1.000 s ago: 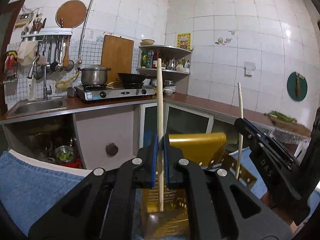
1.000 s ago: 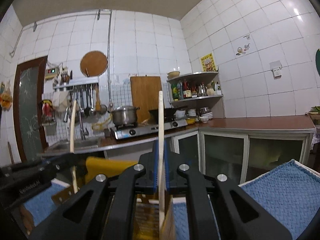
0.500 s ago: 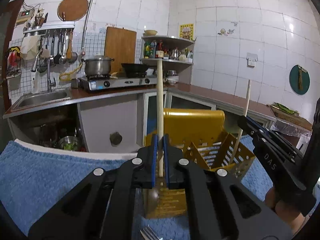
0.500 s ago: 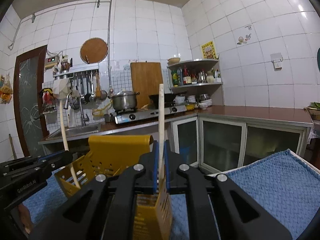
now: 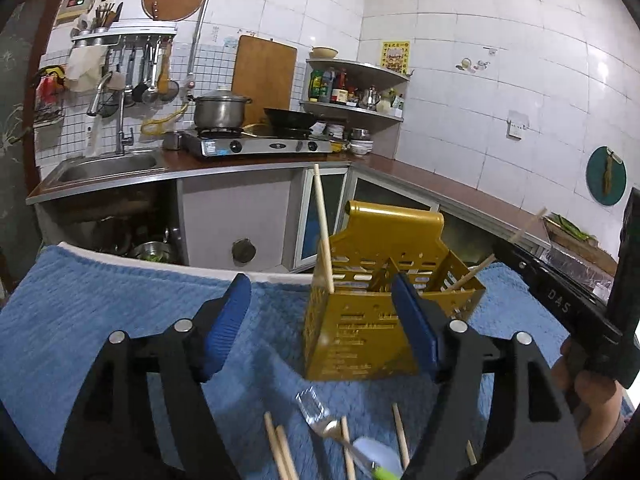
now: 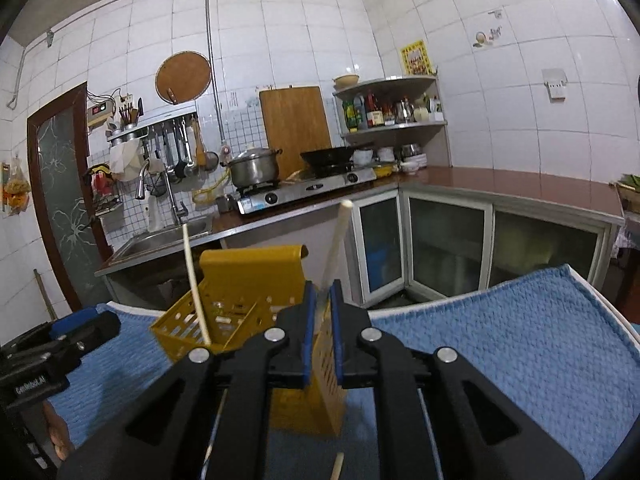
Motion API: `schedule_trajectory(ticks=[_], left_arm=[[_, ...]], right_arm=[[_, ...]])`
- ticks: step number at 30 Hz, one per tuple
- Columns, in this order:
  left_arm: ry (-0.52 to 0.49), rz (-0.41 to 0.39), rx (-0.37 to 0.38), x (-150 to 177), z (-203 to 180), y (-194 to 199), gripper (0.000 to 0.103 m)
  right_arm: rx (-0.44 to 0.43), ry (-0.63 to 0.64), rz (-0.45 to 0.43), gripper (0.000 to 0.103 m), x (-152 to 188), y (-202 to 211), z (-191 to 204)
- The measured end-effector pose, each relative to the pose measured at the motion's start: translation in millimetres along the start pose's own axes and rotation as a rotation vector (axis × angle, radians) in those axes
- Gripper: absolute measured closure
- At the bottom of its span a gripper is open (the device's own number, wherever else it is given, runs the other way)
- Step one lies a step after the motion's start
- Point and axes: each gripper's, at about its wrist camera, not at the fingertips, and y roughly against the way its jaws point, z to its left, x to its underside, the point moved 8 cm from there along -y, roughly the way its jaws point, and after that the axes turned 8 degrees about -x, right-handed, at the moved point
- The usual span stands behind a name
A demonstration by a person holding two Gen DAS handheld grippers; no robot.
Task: Organize utensils
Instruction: 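Lower both chopsticks into the yellow caddy and open both tools, then move both open tools back down to the remaining chopsticks on the towel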
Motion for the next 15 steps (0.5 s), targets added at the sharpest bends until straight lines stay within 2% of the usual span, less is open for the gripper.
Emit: schedule_trajectory(ticks=[1, 2, 4, 6, 10, 15], left_arm=[[-0.006, 0.015, -0.004, 2.3, 1.9, 4.3, 0.028], [-0.008, 0.021, -0.006, 4.5, 3.4, 8.2, 0.028], [-0.012, 0.038, -0.01, 11.6, 8.8, 17.8, 0.022], [-0.014, 0.056, -0.032, 20.1, 16.4, 25.7, 0.017], [-0.013, 0.108, -0.054, 38.9, 27.9, 32.7, 0.014], [0.002, 0.198, -0.087, 65.9, 45.0, 28.6, 0.009]], right_arm=[[0.001, 0.001, 0.006, 0.086, 2.6, 4.8, 1.4], [0.004, 0.005, 0.013, 0.069, 5.0, 9.4, 2.3], [0.008, 0.018, 0.016, 0.058, 11.4, 21.4, 6.1], [0.012, 0.029, 0.032, 0.058, 17.5, 30.4, 9.5], [0.032, 0.034, 0.079, 0.057, 34.1, 45.2, 14.3], [0.091, 0.008, 0.199, 0.057, 66.6, 44.9, 8.7]])
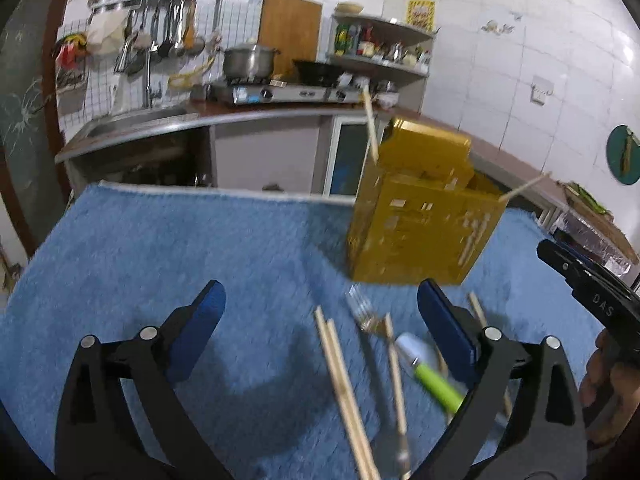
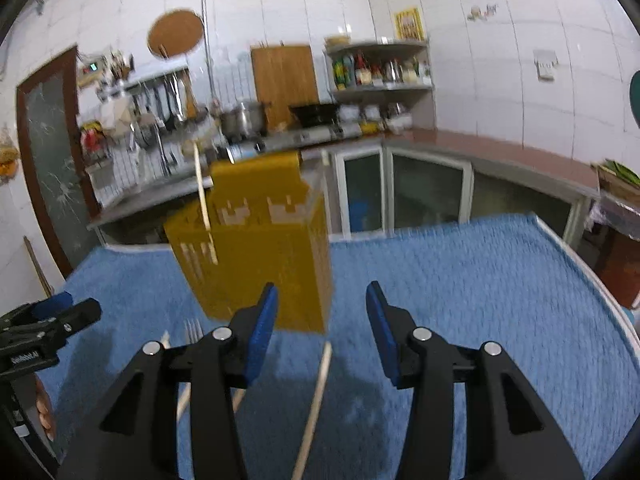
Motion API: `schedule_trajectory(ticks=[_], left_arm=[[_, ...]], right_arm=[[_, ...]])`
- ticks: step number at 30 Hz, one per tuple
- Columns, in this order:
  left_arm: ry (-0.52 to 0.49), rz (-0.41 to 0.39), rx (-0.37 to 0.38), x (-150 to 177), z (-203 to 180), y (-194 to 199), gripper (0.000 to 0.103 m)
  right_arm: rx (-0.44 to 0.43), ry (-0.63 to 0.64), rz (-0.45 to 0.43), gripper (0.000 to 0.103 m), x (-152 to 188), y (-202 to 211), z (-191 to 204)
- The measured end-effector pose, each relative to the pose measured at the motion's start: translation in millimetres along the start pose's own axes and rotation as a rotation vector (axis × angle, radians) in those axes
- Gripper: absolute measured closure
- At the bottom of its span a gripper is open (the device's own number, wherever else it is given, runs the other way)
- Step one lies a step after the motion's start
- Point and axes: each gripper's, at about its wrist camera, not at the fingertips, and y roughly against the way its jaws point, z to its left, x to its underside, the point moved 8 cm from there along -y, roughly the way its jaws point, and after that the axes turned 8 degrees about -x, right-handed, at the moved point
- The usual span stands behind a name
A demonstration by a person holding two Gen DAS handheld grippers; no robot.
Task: Organize utensils
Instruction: 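Move both open tools back down to the remaining chopsticks on the towel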
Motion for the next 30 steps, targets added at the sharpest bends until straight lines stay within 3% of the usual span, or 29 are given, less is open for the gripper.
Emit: schedule_trajectory(ticks=[6, 12, 21, 30], left_arm=[[-0.019, 0.137, -0.021, 34.0, 3.5, -21.1, 0.009], [-0.044, 0.197, -0.024, 55.2, -0.1, -29.9, 0.014], [-0.016, 0.291, -0.006, 73.3, 1.7, -39.5, 0.035], [-0.018, 0.314, -0.002, 77.7, -3.2, -50.8, 0.047]], right_arm=[[0.034, -0.036, 0.171, 0.057, 45.0, -21.8, -6.6], [0.053, -0.043, 0.267, 0.057, 74.0, -34.1, -9.7], [0.062, -0.054, 0.323, 0.057, 84.4, -42.6, -13.6], [0.069, -0.056, 0.335, 0.057, 85.0, -45.5, -12.9]])
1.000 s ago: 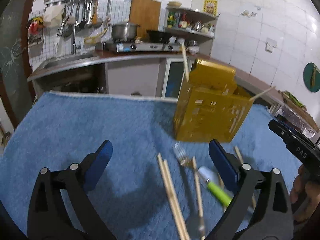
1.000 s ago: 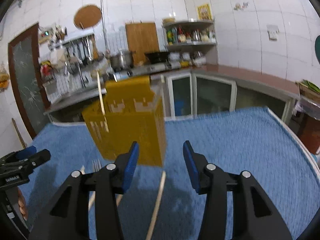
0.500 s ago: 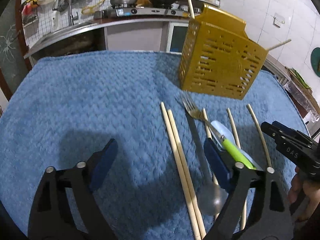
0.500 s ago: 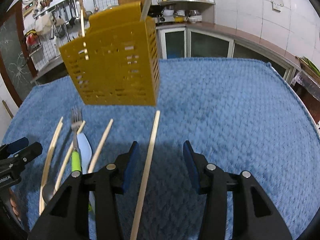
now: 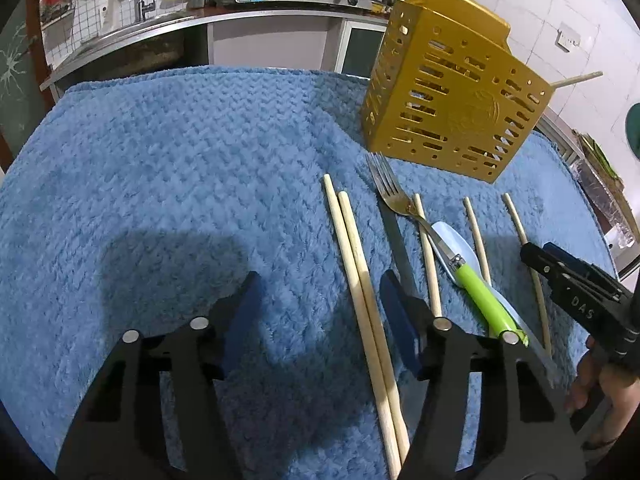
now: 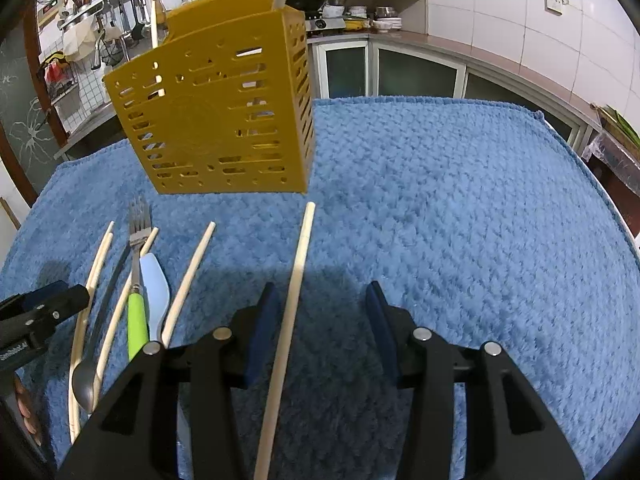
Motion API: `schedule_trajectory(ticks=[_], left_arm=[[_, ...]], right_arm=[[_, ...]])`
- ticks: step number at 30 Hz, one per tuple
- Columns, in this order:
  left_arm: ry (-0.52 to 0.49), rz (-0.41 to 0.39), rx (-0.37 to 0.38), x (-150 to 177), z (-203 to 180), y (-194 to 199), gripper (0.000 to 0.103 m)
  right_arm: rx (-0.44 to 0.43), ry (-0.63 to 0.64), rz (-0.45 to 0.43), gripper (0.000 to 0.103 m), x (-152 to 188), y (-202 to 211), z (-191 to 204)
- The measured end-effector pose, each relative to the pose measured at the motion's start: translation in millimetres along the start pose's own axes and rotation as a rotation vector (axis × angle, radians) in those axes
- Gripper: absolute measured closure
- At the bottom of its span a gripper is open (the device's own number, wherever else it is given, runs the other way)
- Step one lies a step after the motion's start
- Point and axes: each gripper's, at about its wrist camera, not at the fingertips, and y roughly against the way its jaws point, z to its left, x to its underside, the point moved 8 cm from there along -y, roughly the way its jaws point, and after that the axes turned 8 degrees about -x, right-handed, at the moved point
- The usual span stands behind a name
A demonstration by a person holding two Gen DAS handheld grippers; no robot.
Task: Organize utensils
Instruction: 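Move both open tools back down to the remaining chopsticks on the towel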
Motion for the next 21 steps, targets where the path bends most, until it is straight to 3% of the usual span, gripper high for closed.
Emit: schedule_trajectory(ticks=[12, 16, 21], left_arm=[[-0.035, 0.023, -0.006, -5.1, 0.6, -2.5, 0.062], [-0.035, 0.059, 0.006, -6.4, -0.2, -3.1, 0.073], [-0.08, 0.069, -0.03, -5.5, -8.4, -6.5, 0.073]], right_arm=[[0.018, 0.01, 0.024, 0.059, 0.4, -3.1, 0.6], [0.018, 0.019, 0.044, 0.071, -0.9, -4.9, 2.8], [0.025, 0.027, 0.069, 0.08, -1.7, -6.7, 9.1]])
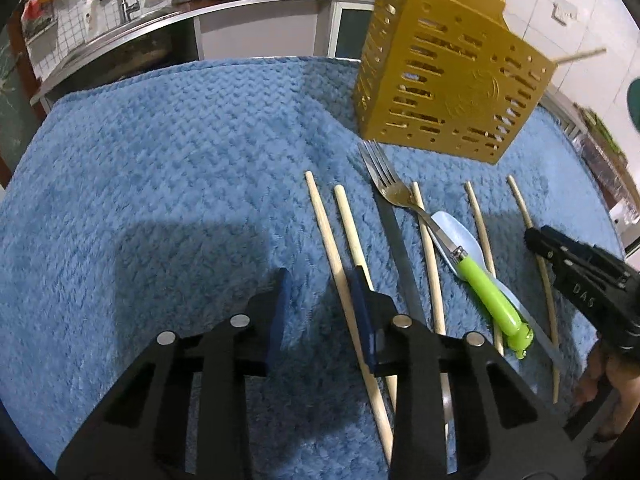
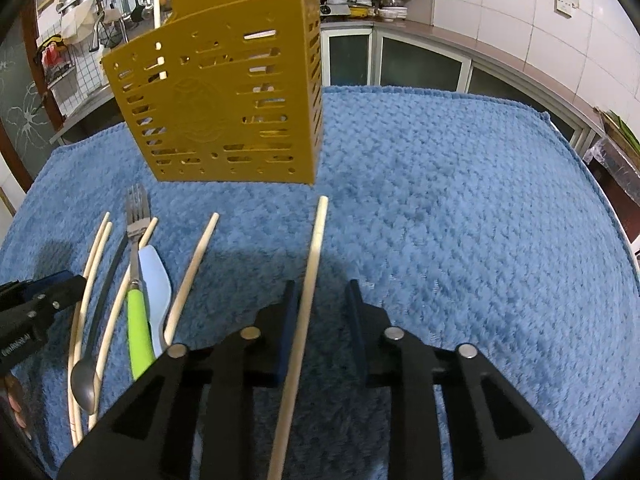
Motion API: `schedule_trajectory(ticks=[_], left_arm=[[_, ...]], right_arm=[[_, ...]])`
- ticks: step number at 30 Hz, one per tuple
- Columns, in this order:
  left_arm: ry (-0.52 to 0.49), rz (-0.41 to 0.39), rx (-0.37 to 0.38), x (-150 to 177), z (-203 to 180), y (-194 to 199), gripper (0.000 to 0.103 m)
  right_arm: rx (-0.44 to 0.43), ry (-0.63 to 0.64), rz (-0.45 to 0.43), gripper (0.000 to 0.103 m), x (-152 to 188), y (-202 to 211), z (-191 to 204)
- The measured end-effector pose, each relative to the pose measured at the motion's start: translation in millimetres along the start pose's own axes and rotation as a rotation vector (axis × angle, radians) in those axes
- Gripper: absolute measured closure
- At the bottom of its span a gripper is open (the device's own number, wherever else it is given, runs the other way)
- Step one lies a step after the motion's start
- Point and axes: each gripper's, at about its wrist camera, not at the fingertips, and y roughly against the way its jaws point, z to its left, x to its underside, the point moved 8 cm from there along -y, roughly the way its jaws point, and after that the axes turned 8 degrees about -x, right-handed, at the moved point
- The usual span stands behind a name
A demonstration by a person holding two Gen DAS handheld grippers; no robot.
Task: Organize utensils
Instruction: 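Move both open tools back down to the remaining chopsticks on the towel, then close the right tool on a chopstick while the left tool grasps another chopstick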
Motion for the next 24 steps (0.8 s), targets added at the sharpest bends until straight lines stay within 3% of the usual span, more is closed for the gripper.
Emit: schedule_trajectory(ticks=[6, 10, 12, 24], left_arm=[[-0.031, 0.013, -0.05, -7.7, -8.9, -6.4, 0.074], [-0.016, 0.023, -0.054, -14.4, -6.7, -9.3, 0.088], [0.002, 0.024, -0.036, -15.5, -4.0, -8.5, 0.09], [0.047, -0.007, 0.023, -13.0, 2.0, 7.0, 0.103]], right_arm=[[0.031, -0.012, 0.041, 0.082, -7.8, -7.4, 2.1], [0.035, -0.029, 0.101, 0.093, -14.5, -11.6, 2.8], [0.028, -0.044, 0.108, 0.096, -15.8, -10.2, 2.1], [-0.072, -0.097, 0.043, 0.097, -11.0, 12.2, -7.0]])
